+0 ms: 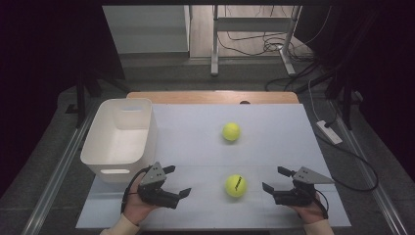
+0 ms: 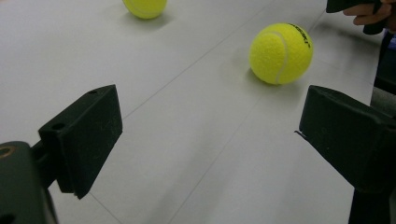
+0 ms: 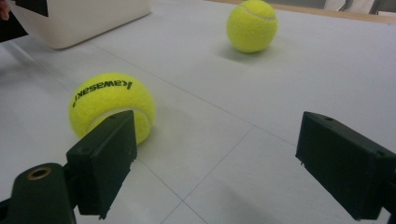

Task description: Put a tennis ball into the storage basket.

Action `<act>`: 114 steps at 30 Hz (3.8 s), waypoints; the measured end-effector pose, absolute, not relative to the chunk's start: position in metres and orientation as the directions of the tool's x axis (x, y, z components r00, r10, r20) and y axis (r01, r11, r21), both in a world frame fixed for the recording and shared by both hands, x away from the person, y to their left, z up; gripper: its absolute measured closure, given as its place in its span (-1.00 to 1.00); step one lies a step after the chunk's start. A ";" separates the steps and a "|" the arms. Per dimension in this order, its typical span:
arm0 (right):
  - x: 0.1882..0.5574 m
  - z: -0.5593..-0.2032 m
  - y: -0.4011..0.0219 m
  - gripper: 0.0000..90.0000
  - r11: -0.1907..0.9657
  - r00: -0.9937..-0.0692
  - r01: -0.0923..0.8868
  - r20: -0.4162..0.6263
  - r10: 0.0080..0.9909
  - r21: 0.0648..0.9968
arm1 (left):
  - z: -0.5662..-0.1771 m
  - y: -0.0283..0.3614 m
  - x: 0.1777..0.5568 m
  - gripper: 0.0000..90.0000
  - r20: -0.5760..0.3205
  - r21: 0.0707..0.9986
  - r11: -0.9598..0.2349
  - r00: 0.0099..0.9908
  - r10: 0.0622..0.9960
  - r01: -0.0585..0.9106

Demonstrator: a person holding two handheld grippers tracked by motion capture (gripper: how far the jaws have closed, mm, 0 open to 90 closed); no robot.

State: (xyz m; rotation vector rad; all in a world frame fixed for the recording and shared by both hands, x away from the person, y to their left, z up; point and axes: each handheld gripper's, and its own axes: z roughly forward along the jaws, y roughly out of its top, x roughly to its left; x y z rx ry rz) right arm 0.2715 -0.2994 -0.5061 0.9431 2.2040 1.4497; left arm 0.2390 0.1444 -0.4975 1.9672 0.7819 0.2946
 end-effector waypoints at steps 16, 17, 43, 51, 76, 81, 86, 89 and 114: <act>0.271 -0.506 -0.301 -0.72 0.250 -0.718 0.334 0.073 0.692 0.909 | -0.492 0.127 0.251 -0.85 -0.128 0.854 -0.344 0.797 0.591 0.392; 0.271 -0.506 -0.301 -0.72 0.250 -0.718 0.334 0.073 0.692 0.909 | -0.492 0.127 0.251 -0.85 -0.128 0.854 -0.344 0.797 0.591 0.392; 0.272 -0.507 -0.303 -0.72 0.249 -0.709 0.343 0.076 0.701 0.906 | -0.486 0.106 0.258 -0.85 -0.126 0.846 -0.370 0.818 0.561 0.384; 0.272 -0.507 -0.303 -0.72 0.250 -0.711 0.341 0.075 0.699 0.906 | -0.484 0.097 0.260 -0.86 -0.120 0.846 -0.380 0.828 0.547 0.374; 0.273 -0.507 -0.304 -0.72 0.251 -0.715 0.340 0.076 0.694 0.906 | -0.484 0.064 0.269 -0.88 -0.123 0.825 -0.429 0.859 0.496 0.366; 0.273 -0.507 -0.304 -0.72 0.250 -0.716 0.339 0.077 0.694 0.907 | -0.485 0.056 0.268 -0.88 -0.118 0.820 -0.448 0.870 0.479 0.358; 0.273 -0.507 -0.304 -0.72 0.250 -0.716 0.339 0.076 0.694 0.907 | -0.486 0.048 0.268 -0.89 -0.116 0.813 -0.463 0.878 0.464 0.352; 0.273 -0.507 -0.304 -0.72 0.251 -0.716 0.339 0.076 0.694 0.907 | -0.487 0.046 0.269 -0.89 -0.119 0.813 -0.463 0.879 0.462 0.353; 0.273 -0.507 -0.305 -0.72 0.246 -0.715 0.337 0.077 0.695 0.909 | -0.490 0.011 0.275 -0.90 -0.128 0.793 -0.508 0.907 0.402 0.337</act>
